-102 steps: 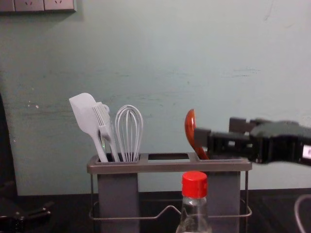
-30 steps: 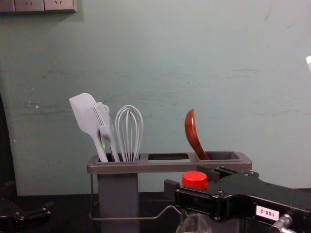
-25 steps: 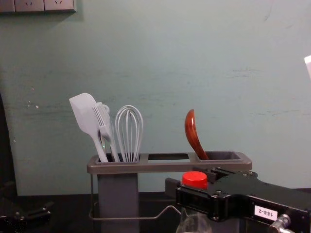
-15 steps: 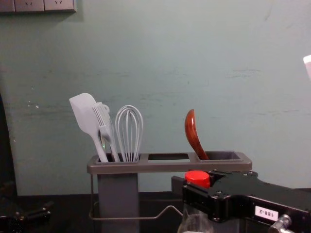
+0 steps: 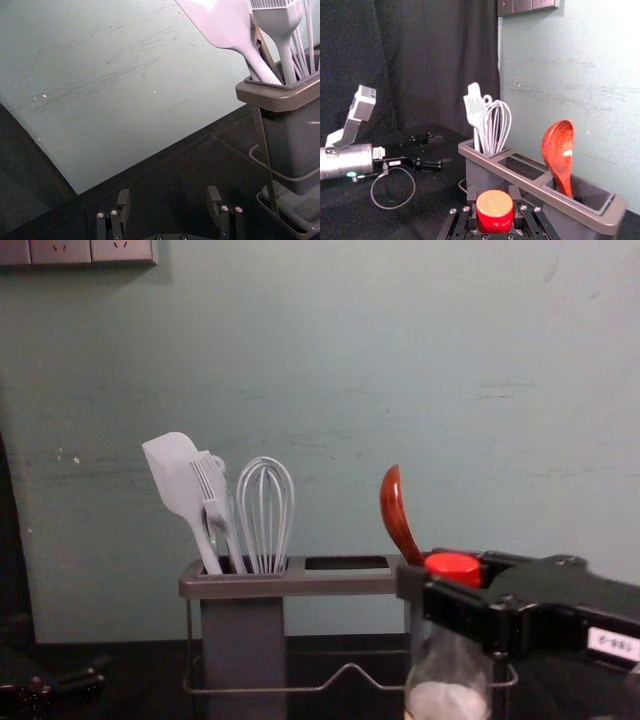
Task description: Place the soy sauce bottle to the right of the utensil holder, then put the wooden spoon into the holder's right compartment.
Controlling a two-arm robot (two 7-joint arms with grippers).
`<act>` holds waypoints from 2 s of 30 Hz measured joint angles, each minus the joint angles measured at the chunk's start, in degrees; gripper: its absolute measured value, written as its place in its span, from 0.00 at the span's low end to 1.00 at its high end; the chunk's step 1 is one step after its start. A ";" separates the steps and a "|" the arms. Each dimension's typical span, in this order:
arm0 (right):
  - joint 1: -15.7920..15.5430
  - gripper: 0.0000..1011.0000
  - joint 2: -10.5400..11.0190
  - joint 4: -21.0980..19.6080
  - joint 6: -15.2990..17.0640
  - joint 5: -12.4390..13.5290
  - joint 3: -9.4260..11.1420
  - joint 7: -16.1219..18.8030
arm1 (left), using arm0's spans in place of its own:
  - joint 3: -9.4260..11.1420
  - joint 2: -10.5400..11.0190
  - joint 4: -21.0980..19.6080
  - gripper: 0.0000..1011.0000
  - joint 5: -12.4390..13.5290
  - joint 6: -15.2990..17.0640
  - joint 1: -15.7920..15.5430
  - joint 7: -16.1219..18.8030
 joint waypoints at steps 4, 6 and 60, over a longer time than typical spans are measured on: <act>-1.89 0.38 1.30 -2.28 0.01 1.19 1.73 -0.06 | 0.00 0.00 0.00 0.99 0.00 0.00 0.00 0.00; -2.90 0.38 1.99 -3.20 -0.01 1.79 2.73 -0.25 | 0.00 0.00 0.00 0.99 0.00 0.00 0.00 0.00; 7.51 0.38 -2.35 12.91 -1.07 0.79 7.95 -2.80 | 0.00 0.00 0.00 0.99 0.00 0.00 0.00 0.00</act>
